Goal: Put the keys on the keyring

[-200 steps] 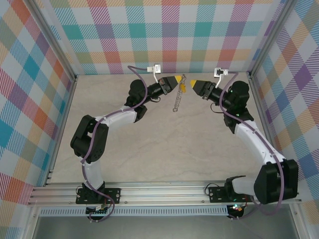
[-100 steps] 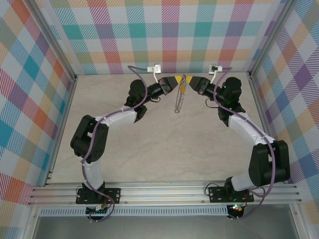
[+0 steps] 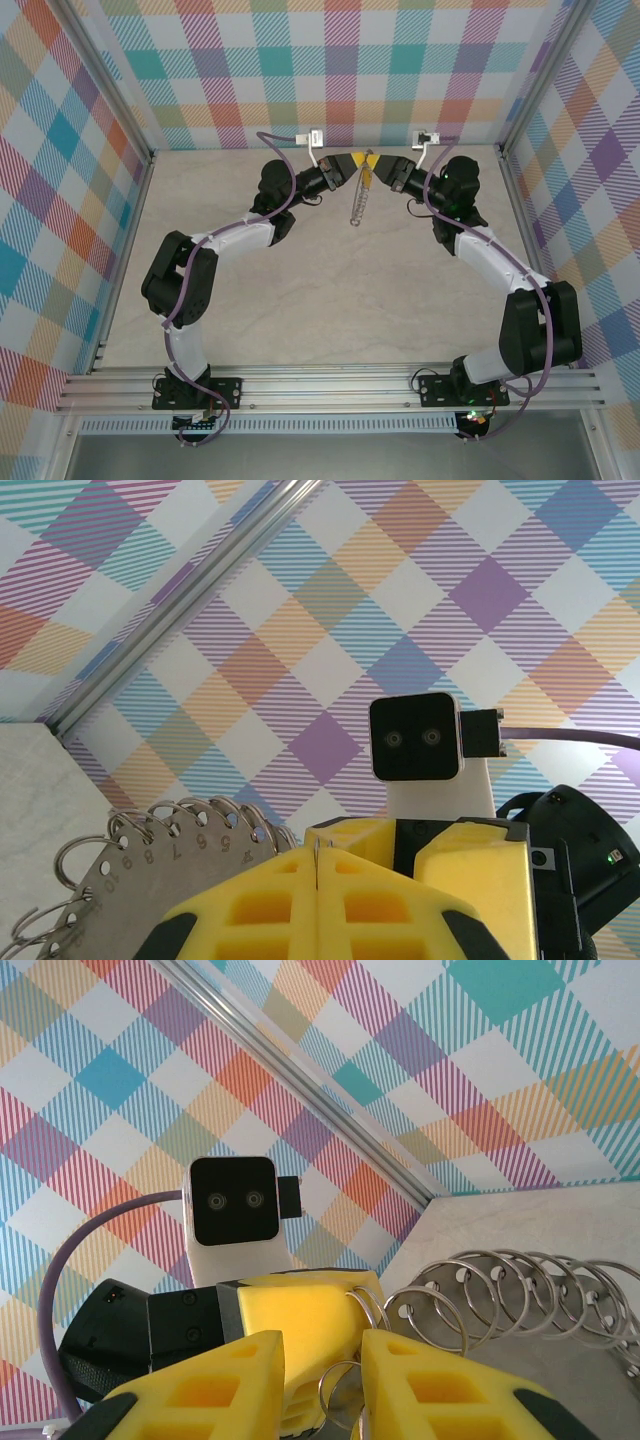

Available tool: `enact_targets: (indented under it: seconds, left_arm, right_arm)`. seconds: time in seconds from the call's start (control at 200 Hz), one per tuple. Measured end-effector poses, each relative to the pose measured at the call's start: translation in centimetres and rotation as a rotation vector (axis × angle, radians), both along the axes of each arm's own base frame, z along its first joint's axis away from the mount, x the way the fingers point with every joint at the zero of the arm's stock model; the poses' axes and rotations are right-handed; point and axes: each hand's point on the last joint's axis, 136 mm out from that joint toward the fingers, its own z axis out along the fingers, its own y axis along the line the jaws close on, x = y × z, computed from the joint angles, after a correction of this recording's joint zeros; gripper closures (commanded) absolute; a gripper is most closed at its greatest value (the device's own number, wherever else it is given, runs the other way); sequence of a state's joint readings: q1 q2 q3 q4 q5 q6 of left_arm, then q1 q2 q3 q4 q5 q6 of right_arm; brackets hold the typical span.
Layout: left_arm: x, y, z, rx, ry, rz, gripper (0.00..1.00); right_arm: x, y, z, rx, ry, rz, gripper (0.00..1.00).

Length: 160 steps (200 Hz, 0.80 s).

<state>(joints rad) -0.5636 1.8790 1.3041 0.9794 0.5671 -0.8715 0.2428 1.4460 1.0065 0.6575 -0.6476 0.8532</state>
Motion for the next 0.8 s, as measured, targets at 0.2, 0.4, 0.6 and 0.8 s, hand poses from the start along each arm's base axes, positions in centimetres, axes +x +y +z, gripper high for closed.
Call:
enact_targets:
  seconds: [0.2, 0.4, 0.6, 0.8]
  left_arm:
    - [0.0, -0.2, -0.2, 0.002, 0.003, -0.003, 1.0]
    - [0.2, -0.3, -0.7, 0.006, 0.012, 0.001, 1.0]
    - [0.2, -0.3, -0.7, 0.006, 0.011, 0.001, 1.0]
    - [0.1, -0.3, -0.7, 0.007, 0.01, -0.004, 1.0]
  right_arm:
    - [0.2, 0.1, -0.2, 0.001, 0.0, 0.002, 0.76]
    - [0.5, 0.3, -0.8, 0.0, 0.01, 0.009, 0.77]
    - [0.5, 0.2, -0.7, -0.002, 0.006, 0.006, 0.72]
    - [-0.1, -0.2, 0.4, -0.003, -0.02, -0.015, 0.7]
